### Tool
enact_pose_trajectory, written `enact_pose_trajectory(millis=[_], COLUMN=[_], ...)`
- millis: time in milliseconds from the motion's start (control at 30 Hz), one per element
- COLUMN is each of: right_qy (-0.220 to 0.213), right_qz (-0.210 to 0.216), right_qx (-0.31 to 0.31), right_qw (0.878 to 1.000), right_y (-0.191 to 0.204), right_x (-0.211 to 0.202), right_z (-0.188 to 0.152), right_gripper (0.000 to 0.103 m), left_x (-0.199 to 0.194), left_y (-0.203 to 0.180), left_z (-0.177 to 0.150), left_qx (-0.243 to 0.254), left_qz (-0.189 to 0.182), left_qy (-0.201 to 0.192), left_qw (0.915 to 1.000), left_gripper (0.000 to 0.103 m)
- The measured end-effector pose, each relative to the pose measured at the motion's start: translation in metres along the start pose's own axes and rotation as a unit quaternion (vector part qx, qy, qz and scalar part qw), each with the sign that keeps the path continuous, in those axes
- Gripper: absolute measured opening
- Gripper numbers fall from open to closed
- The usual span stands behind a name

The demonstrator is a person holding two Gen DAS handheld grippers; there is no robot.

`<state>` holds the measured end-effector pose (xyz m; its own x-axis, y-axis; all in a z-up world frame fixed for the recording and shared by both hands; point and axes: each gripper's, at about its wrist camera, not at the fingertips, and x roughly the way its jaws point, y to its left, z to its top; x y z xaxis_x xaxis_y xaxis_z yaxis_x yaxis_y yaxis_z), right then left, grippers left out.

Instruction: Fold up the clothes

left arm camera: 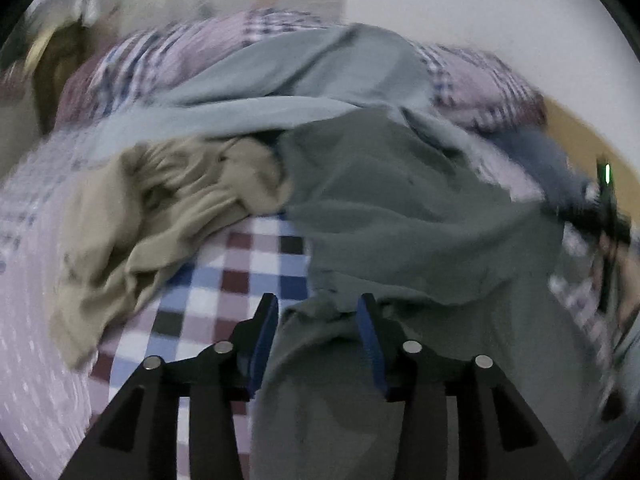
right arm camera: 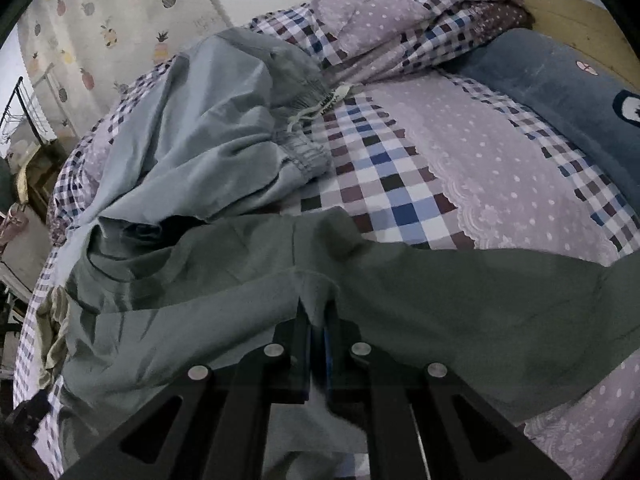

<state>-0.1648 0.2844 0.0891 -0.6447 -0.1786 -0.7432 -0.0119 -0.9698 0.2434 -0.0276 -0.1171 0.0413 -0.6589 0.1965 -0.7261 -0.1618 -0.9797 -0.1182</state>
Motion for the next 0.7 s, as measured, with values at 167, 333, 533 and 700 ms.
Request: enact_pose_trajectory(millis=[167,333,533,700], right_qy=[-0.005,0.001,0.003,-0.008], right_qz=[0.012,0.021,0.043,0.061], right_qx=[0.003,0.012,0.013,-0.007], right_qw=[1.000,1.000,0.999,0.998], right_y=[0.002,0.000,0.005,0.026], right_x=[-0.003,-0.001,-0.003,-0.009], right_z=[0.002,0.001,0.002,0.006], right_gripper=[0.003,0.003,0.003,0.003], left_x=[0.025,0.049,0.035,-0.023], left_y=[-0.024,-0.028,-0.004,0.018], left_z=[0.006,0.011,0.039,0.053], left_qx=[0.041,0.053,0.013,-0.031], left_qz=[0.024,0.049,0.061,0.072], left_qy=[0.018,0.034,-0.016,-0.131], left_qw=[0.9987,0.9968,0.9979,0.9884], left_gripper=[0.046,0.036,0.007,0.003])
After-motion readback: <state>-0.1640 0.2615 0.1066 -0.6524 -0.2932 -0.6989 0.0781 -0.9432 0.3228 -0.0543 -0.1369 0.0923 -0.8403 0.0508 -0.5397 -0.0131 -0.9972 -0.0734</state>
